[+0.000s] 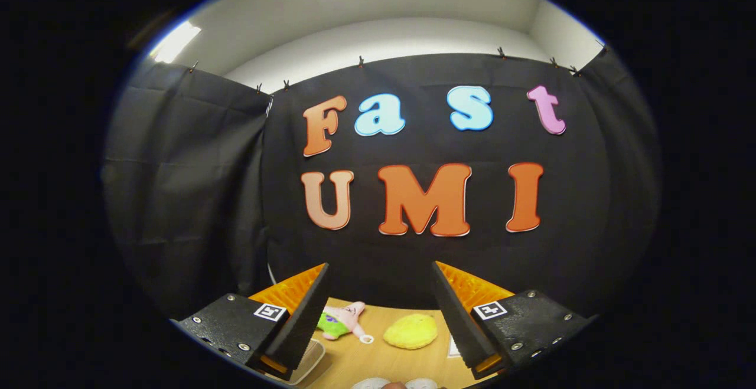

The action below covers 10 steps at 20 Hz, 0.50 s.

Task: Open the storage box then place both shoes into the box .Put the left shoe in first, then the right shoe, with the right side of both shoes facing outward in a uniform manner.

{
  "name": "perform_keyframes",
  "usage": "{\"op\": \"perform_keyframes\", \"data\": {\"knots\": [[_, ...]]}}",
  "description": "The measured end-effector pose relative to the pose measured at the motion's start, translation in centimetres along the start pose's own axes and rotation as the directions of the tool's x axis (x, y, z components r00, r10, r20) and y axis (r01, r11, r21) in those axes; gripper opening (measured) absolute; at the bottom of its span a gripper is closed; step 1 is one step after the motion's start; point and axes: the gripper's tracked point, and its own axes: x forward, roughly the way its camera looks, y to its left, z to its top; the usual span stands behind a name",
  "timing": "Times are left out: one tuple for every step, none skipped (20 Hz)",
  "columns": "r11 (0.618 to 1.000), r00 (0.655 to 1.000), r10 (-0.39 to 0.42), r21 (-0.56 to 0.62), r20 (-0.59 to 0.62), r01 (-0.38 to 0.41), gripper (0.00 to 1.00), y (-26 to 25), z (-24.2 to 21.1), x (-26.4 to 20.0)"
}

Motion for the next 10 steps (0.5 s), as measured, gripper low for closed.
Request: {"op": "perform_keyframes", "data": {"knots": [[1.0, 0.999, 0.023, 0.009, -0.039, -0.023, 0.99, 0.8, -1.2, 0.3], [0.999, 0.996, 0.049, 0.026, -0.078, -0.047, 0.99, 1.6, -2.6, 0.7], [0.996, 0.989, 0.082, 0.047, -0.123, -0.076, 0.99, 2.6, -4.2, 0.9], [0.992, 0.979, 0.111, 0.073, -0.169, -0.1, 0.99, 3.5, -6.0, 1.1], [0.987, 0.967, 0.139, 0.105, -0.215, -0.119, 0.99, 4.2, -7.7, 1.1], [0.981, 0.951, 0.163, 0.145, -0.263, -0.128, 0.99, 4.9, -9.6, 1.1], [0.974, 0.929, 0.182, 0.19, -0.323, -0.125, 0.99, 5.4, -11.8, 1.1], [0.966, 0.9, 0.199, 0.23, -0.387, -0.115, 0.99, 5.9, -13.8, 1.1], [0.962, 0.871, 0.207, 0.254, -0.445, -0.098, 0.99, 6.2, -15.4, 0.9], [0.958, 0.848, 0.217, 0.272, -0.483, -0.091, 0.99, 6.7, -17.0, 1.0]]}}
